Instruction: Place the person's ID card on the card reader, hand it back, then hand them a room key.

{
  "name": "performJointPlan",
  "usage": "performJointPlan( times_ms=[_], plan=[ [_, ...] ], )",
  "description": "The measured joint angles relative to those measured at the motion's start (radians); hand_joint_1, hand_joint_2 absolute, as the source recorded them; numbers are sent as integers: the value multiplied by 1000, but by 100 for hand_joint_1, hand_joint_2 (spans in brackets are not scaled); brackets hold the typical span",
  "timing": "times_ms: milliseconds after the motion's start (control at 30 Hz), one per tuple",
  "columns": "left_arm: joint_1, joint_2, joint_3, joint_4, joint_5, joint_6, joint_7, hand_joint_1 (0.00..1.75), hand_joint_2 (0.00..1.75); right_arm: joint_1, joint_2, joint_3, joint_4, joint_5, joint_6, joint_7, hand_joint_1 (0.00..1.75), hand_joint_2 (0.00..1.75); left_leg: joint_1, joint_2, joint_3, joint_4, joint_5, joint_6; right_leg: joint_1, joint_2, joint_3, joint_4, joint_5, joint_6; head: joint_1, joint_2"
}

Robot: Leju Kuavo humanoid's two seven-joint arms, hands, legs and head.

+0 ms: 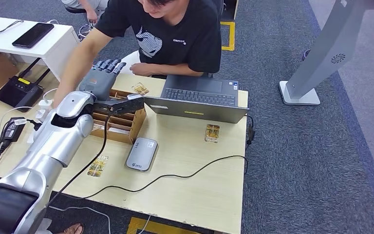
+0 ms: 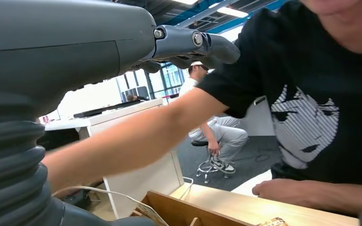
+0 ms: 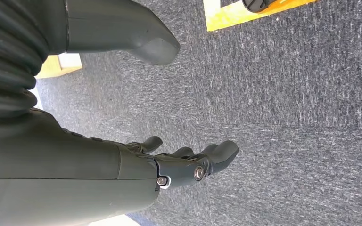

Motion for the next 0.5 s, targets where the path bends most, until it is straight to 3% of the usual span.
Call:
performJointPlan(
  times_ms=[500],
  plan=[
    [5,11,-2,0,-13,-44,17,0,175,0,1,-3,0,0,0,0,0,175,0,0,0,0,0,0,0,0,0,0,0,0,0,0]
  ],
)
